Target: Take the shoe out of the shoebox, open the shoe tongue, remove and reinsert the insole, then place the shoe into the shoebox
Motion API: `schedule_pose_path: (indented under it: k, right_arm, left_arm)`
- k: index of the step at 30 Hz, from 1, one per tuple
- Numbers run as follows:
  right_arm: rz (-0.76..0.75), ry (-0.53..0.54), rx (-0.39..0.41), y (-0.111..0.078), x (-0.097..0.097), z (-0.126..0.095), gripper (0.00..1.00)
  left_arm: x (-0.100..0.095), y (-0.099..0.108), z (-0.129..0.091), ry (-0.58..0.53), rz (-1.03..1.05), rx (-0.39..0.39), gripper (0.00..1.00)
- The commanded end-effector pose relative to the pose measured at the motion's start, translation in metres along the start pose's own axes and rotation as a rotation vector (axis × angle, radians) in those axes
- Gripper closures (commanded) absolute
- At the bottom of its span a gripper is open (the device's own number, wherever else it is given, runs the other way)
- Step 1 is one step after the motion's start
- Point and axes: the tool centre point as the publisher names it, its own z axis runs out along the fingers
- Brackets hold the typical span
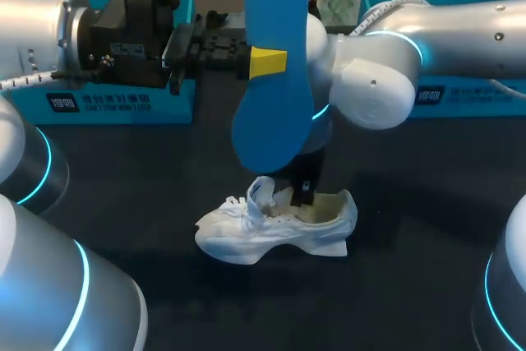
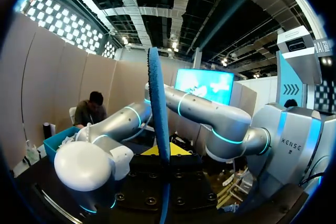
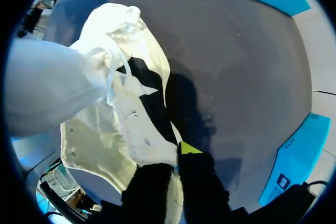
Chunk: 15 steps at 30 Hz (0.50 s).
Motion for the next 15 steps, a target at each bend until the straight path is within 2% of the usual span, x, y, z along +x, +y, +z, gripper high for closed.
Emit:
schedule_pose_path:
  k: [1,8,15]
  right_arm:
    - [0.007,0.002,0.017,-0.002,0.004,-0.010,1.00]
    - [0.158,0.006,-0.014,-0.010,0.018,-0.037,1.00]
    - [0.442,0.016,-0.050,-0.009,0.035,-0.053,1.00]
  left_arm:
    - [-0.001,0.001,0.002,0.001,0.001,0.002,1.00]
    - [-0.001,0.001,0.002,0.001,0.001,0.002,1.00]
    - [-0.001,0.001,0.002,0.001,0.001,0.002,1.00]
